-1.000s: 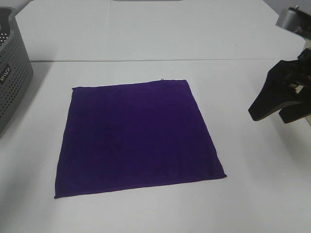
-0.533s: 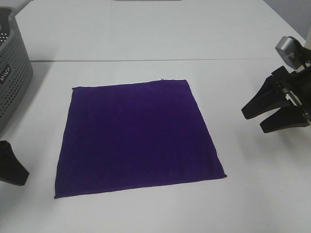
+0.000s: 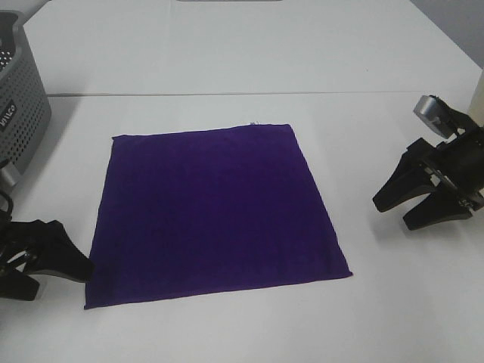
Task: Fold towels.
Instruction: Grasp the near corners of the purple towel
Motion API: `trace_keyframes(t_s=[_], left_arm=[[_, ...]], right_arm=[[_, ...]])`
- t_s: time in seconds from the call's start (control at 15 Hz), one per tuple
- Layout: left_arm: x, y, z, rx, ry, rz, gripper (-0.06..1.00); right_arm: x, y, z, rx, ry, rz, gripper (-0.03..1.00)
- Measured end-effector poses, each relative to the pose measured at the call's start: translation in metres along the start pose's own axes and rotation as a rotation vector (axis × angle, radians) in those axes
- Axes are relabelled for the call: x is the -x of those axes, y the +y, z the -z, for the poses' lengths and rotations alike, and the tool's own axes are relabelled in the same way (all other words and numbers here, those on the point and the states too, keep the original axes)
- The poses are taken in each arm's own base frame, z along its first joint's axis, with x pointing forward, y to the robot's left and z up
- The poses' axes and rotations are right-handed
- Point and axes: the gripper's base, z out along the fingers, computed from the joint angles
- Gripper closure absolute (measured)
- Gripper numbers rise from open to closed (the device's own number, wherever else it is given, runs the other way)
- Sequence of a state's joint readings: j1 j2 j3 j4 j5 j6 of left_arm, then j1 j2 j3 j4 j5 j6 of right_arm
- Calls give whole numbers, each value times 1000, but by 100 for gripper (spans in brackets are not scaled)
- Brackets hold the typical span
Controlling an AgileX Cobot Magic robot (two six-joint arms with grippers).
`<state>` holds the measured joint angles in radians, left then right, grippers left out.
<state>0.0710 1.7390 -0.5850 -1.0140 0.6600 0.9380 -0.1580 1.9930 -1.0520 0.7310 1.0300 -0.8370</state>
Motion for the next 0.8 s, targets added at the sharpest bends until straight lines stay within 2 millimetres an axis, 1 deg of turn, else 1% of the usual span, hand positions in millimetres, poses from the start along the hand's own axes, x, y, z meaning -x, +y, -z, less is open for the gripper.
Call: trace_keyframes(t_s=[0.07, 0.27, 0.47, 0.53, 0.8], left_arm=[[3, 3, -9, -31, -14, 0, 4], [6, 3, -11, -40, -41, 3, 4], [6, 4, -11, -39, -49, 10, 4], [6, 4, -11, -39, -49, 10, 4], [6, 4, -11, -38, -48, 5, 4]], right_arm=[[2, 5, -16, -13, 35, 37, 22], [9, 18, -32, -80, 42, 117, 22], [15, 13, -33, -172, -5, 147, 22], [16, 12, -33, -188, -20, 130, 22], [16, 11, -33, -190, -22, 114, 23]])
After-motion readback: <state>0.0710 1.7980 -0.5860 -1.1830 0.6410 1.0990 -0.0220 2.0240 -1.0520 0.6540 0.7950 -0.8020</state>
